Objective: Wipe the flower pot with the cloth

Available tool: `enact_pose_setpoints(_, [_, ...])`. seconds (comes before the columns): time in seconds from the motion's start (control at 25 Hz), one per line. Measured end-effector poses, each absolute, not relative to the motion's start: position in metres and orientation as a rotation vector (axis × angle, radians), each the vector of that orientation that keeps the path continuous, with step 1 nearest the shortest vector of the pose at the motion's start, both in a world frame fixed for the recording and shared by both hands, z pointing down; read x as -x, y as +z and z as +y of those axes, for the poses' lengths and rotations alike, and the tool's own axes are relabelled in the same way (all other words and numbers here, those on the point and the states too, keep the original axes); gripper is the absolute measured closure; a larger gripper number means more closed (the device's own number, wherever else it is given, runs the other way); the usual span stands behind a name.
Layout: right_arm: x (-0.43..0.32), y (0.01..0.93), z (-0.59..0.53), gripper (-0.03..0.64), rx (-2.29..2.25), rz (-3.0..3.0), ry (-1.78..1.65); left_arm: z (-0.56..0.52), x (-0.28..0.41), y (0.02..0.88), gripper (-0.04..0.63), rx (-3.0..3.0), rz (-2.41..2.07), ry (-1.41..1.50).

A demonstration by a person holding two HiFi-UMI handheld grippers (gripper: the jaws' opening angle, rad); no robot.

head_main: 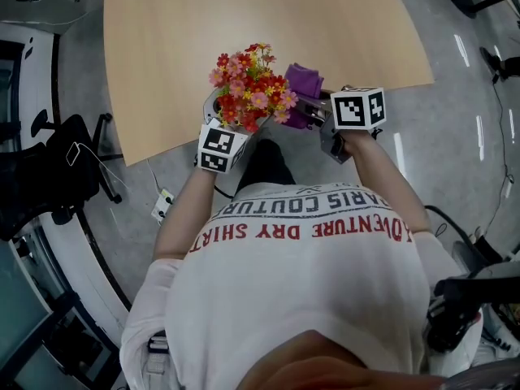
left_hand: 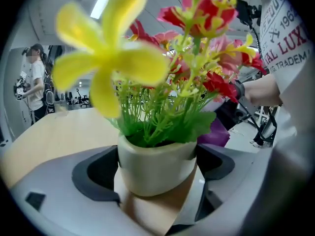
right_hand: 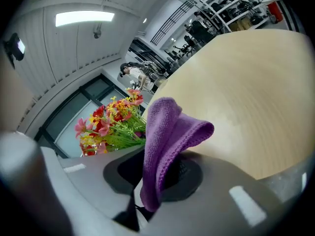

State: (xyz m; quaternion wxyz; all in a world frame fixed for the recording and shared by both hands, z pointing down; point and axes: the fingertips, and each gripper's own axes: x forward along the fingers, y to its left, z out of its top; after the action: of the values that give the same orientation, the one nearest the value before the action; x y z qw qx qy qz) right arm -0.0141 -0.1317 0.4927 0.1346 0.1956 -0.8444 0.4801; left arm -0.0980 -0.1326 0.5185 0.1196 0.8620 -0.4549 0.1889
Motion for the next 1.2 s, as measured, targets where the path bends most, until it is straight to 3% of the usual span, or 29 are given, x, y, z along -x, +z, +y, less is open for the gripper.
enact_pose_setpoints(1.2, [0.021,0.548,-0.15,0.557,-0.622,-2.208,1.345,-0.137,0.101,0.522,0.087,-2.586,-1.226,0.591])
